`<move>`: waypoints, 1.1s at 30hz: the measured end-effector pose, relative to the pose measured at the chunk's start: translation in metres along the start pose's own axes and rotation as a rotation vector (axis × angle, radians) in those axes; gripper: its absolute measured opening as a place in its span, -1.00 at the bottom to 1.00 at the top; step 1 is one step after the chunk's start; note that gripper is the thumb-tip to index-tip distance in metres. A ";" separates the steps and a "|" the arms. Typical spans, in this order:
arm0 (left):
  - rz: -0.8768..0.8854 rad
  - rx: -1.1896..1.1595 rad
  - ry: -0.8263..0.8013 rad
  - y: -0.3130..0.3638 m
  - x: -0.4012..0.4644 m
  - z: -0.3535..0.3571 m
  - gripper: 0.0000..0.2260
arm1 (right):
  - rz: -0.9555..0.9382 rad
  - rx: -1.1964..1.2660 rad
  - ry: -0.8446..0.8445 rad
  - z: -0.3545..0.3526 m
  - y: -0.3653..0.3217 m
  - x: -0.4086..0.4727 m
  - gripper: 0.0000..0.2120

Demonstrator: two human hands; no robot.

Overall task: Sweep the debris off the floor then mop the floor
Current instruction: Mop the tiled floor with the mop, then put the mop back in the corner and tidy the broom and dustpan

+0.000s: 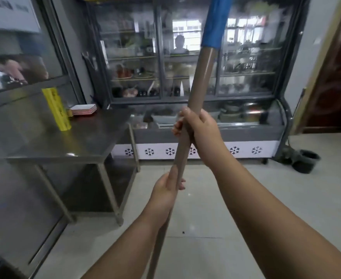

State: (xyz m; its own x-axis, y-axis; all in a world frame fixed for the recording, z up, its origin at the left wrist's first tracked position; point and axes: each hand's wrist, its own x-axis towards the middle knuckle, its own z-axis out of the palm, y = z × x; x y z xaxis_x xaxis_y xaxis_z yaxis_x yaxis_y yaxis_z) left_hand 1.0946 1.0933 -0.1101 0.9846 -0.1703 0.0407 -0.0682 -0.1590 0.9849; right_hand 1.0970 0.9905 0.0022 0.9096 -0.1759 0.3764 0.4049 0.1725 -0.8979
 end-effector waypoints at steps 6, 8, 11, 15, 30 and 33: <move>0.052 -0.178 -0.160 0.086 0.050 0.148 -0.45 | -0.044 -0.067 0.094 -0.141 -0.048 0.018 -0.83; 0.096 -0.265 -0.187 0.110 0.064 0.194 -0.43 | -0.087 -0.097 0.106 -0.180 -0.079 0.031 -0.84; 0.128 -0.326 -0.221 0.138 0.081 0.255 -0.39 | -0.131 -0.180 0.127 -0.225 -0.115 0.048 -0.79; 0.215 -0.409 -0.387 0.176 0.105 0.330 -0.35 | -0.188 -0.272 0.271 -0.279 -0.138 0.082 -0.72; 0.155 -0.867 -0.942 0.258 0.246 0.587 -0.78 | -0.399 -0.428 0.695 -0.494 -0.189 0.221 -0.69; 0.186 -0.880 -1.064 0.271 0.255 0.634 -0.68 | -0.442 -0.393 0.765 -0.538 -0.201 0.235 -0.65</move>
State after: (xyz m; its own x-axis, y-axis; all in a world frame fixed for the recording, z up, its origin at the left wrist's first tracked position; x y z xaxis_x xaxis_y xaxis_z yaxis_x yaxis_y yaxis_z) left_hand 1.2254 0.3901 0.0610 0.3511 -0.8336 0.4264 0.3305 0.5364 0.7765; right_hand 1.1793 0.3928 0.1483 0.3194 -0.7548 0.5729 0.5098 -0.3727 -0.7754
